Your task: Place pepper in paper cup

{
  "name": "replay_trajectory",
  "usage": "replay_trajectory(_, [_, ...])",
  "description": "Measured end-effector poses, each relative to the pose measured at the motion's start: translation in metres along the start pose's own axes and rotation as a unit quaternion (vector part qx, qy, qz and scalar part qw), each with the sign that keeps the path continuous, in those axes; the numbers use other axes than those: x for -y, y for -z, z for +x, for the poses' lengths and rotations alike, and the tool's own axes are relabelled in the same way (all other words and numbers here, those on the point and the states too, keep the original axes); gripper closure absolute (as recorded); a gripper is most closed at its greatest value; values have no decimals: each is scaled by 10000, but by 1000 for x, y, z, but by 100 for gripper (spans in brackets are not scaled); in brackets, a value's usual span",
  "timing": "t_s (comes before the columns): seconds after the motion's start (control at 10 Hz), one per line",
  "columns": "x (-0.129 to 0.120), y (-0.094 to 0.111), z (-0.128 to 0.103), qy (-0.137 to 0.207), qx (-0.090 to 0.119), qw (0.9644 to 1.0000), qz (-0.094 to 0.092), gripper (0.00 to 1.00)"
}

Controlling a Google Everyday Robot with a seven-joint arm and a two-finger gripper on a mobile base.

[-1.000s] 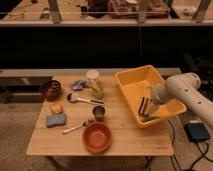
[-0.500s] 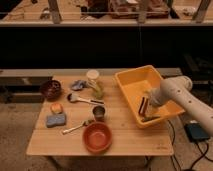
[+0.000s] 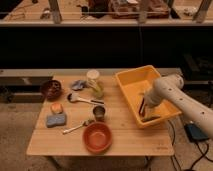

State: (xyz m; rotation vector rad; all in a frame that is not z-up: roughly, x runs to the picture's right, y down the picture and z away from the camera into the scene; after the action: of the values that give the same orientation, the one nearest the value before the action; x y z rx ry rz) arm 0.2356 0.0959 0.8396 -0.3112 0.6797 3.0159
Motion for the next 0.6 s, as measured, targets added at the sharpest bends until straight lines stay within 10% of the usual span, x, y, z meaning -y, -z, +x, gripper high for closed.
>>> replay_trajectory(0.6, [1,0,-1,-10,2,10000,1,20])
